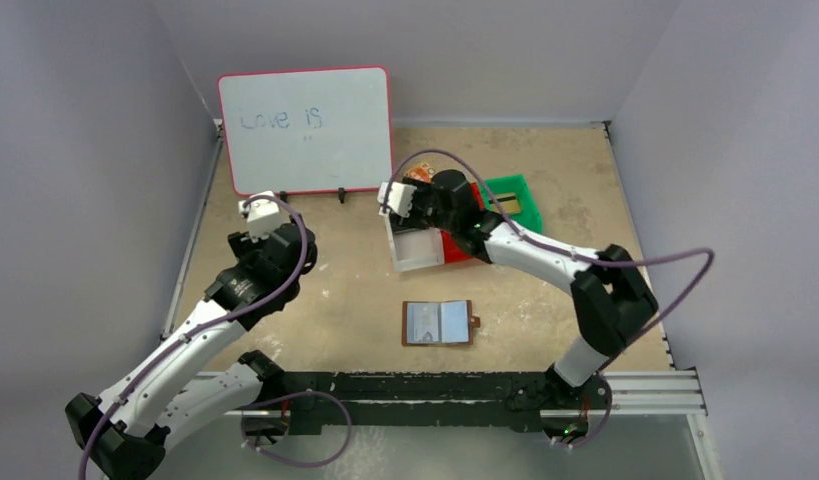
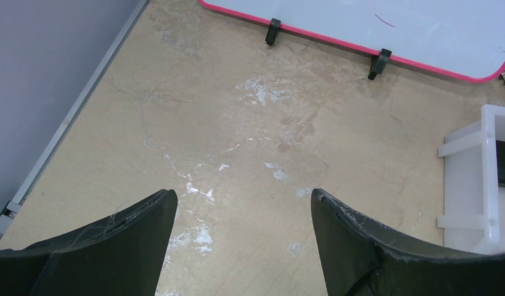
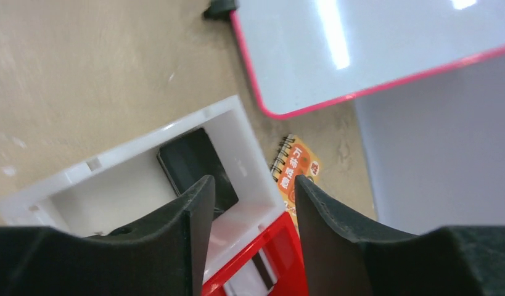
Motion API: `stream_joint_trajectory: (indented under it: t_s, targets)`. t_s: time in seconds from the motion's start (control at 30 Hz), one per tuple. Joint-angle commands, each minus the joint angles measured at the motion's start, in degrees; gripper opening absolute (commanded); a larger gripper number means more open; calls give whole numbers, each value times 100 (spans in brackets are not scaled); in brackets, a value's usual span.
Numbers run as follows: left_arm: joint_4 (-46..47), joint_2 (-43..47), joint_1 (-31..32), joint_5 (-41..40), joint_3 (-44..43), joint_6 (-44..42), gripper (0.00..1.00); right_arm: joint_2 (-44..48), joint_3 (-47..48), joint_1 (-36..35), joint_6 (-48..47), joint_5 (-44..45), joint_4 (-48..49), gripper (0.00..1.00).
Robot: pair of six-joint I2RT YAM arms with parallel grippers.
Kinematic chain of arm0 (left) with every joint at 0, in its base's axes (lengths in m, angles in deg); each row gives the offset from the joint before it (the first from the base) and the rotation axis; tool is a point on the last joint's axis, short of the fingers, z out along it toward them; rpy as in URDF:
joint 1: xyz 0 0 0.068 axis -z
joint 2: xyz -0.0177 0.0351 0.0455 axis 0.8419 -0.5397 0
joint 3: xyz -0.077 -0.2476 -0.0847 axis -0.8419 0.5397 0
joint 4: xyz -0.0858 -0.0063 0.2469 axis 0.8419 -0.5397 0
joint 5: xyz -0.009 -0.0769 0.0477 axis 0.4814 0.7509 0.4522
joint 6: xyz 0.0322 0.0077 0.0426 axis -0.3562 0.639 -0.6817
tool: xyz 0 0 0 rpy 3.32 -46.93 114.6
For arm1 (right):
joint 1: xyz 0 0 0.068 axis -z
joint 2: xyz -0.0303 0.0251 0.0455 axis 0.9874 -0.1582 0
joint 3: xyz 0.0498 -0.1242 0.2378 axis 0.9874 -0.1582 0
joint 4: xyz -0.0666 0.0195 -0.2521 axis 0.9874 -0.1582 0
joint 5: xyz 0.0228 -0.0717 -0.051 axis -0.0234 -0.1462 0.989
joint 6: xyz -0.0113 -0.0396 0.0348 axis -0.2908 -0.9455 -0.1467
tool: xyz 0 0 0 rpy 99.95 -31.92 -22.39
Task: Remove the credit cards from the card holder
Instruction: Place the credit card in the storage box.
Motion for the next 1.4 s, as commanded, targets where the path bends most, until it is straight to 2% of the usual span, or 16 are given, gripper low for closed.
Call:
stream_joint_trajectory:
  t_s: [0.0, 0.03, 0.07, 0.1, 0.13, 0.2, 0.27, 0.37, 0.43, 0.5, 0.67, 0.77, 1.03, 1.23, 1.37]
  targets:
    - [65, -20, -40, -23, -120, -64, 79, 1169, -445, -34, 2587, 652, 1034, 56]
    - [65, -36, -39, -5, -121, -73, 79, 1395, -481, -34, 3490, 853, 879, 60]
    - [71, -67, -42, 33, -121, -83, 79, 1605, -476, -26, 4421, 1084, 539, 68]
    - [73, -88, -39, 62, -125, -93, 79, 1767, -443, -25, 5502, 1669, 23, 80]
    - [80, -122, -45, 99, -127, -101, 79, 1872, -365, -9, 6502, 2153, -733, 86]
    - [100, -184, -39, 152, -129, -125, 79, 1995, -373, 36, 7639, 1972, -1946, 87]
    - [92, -253, -39, 209, -129, -124, 79, 2149, -732, 25, 8426, 1808, -2390, 83]
    - [104, -323, -40, 314, -124, -105, 79, 2521, -1880, -274, 9383, 1253, -1927, 75]
    - [116, -350, -38, 420, -113, -99, 79, 2633, -2277, -911, 9971, 1692, -1809, 75]
    - [153, -383, -39, 592, -88, -81, 79, 2406, -2154, -1478, 10447, 2156, -2244, 76]
    - [66, -357, -33, 960, -20, 474, 79, 1530, -1393, -2394, 11212, 3282, -3540, 77]
    - [47, -295, -36, 1322, 116, 1023, 80, 1145, -1195, -2651, 11636, 3556, -4130, 77]
    - [113, -57, -40, 1959, 401, 1684, 80, 1355, -1722, -2661, 11523, 3052, -3313, 74]
    - [250, -239, -40, 2604, 234, 1267, 80, 1564, -1988, -2661, 11467, 2902, -2858, 67]
    - [192, -414, -33, 2784, 114, 1163, 80, 1555, -2033, -2654, 11511, 2903, -2773, 66]
